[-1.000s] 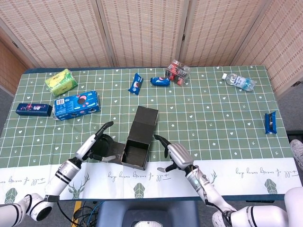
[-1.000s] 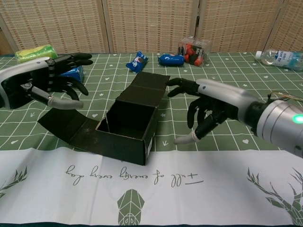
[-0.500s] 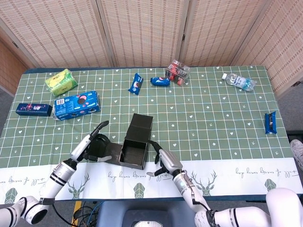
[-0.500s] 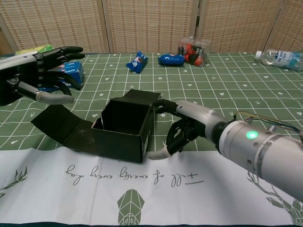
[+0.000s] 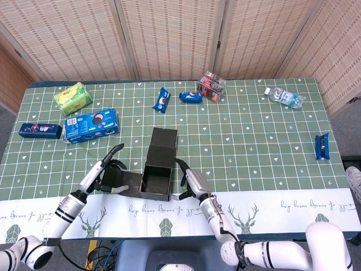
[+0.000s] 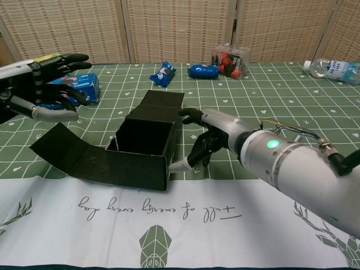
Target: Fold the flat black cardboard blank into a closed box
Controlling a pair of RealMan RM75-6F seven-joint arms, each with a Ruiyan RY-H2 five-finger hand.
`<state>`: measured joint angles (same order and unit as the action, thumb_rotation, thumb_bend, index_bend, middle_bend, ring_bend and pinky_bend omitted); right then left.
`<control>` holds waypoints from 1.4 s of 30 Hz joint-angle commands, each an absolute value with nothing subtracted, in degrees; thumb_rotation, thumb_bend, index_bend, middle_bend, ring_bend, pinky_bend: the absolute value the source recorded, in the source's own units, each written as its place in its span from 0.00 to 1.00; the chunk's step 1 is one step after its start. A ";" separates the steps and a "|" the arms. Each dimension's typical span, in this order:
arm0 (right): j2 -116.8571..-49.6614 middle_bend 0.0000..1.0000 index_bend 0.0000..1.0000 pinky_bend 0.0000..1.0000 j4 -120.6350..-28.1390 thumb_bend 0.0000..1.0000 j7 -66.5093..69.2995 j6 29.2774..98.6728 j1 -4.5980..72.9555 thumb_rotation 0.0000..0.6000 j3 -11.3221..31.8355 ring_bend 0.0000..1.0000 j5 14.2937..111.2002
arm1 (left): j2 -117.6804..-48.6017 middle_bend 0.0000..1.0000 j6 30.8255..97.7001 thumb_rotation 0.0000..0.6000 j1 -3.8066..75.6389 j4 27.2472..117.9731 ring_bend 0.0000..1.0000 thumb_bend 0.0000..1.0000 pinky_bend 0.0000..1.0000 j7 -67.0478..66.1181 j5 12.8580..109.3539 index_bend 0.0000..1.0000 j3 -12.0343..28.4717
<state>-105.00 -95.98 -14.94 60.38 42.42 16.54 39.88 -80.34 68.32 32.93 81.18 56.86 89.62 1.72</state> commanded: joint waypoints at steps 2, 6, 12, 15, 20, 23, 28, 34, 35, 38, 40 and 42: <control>-103.49 0.04 0.00 0.56 -99.23 0.00 -13.81 60.12 41.00 1.00 15.88 0.52 38.94 | -80.34 0.01 68.40 1.00 32.92 81.16 0.36 0.15 0.43 57.08 90.00 0.03 1.69; -102.31 0.04 0.00 0.56 -101.89 0.00 -13.14 60.37 39.88 1.00 15.40 0.52 37.56 | -80.39 0.01 68.57 1.00 32.99 81.32 0.36 0.15 0.43 57.21 90.61 0.03 1.57; -103.55 0.04 0.00 0.56 -101.21 0.00 -13.69 61.03 40.04 1.00 15.09 0.52 36.82 | -80.70 0.01 68.74 1.00 33.09 81.31 0.36 0.15 0.43 57.60 91.18 0.03 1.46; -105.50 0.04 0.00 0.56 -99.31 0.00 -14.21 61.09 40.91 1.00 15.63 0.52 36.60 | -80.63 0.01 68.97 1.00 32.98 81.29 0.36 0.15 0.43 57.82 91.33 0.03 1.38; -109.01 0.04 0.00 0.56 -95.75 0.00 -15.09 62.12 42.18 1.00 16.48 0.52 37.85 | -80.22 0.01 69.58 1.00 32.55 81.27 0.36 0.15 0.43 58.44 91.10 0.03 1.47; -110.49 0.05 0.00 0.56 -94.11 0.00 -15.67 62.15 42.95 1.00 17.21 0.52 38.06 | -79.96 0.01 69.76 1.00 32.32 81.17 0.36 0.15 0.43 58.84 91.12 0.03 1.34; -112.26 0.05 0.00 0.56 -92.03 0.00 -16.71 62.04 43.99 1.00 18.32 0.52 37.74 | -79.63 0.01 70.08 1.00 32.00 80.98 0.36 0.15 0.43 59.41 91.11 0.03 1.27; -113.60 0.08 0.00 0.56 -89.95 0.00 -17.37 61.68 44.45 1.00 18.42 0.52 38.25 | -79.50 0.01 70.35 1.00 31.79 80.86 0.36 0.15 0.43 59.82 91.32 0.03 1.16; -113.66 0.09 0.00 0.56 -89.70 0.00 -17.44 61.57 44.46 1.00 18.42 0.52 38.27 | -79.48 0.01 70.38 1.00 31.76 80.84 0.36 0.15 0.43 59.86 91.33 0.03 1.14; -113.71 0.11 0.00 0.56 -88.83 0.00 -17.77 61.19 44.55 1.00 18.34 0.52 38.69 | -79.46 0.01 70.43 1.00 31.68 80.76 0.36 0.15 0.43 59.94 91.33 0.03 1.14; -113.79 0.12 0.00 0.56 -88.25 0.01 -17.84 60.86 44.58 1.00 18.40 0.52 38.81 | -79.52 0.01 70.39 1.00 31.68 80.69 0.36 0.15 0.43 59.98 91.31 0.03 1.15; -113.79 0.14 0.00 0.56 -87.77 0.01 -18.07 60.43 44.70 1.00 18.42 0.52 38.79 | -79.59 0.01 70.31 1.00 31.71 80.66 0.36 0.15 0.43 59.98 91.32 0.03 1.16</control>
<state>-113.78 -87.81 -18.00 60.50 44.66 18.41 38.77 -79.59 70.32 31.71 80.66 59.98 91.32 1.16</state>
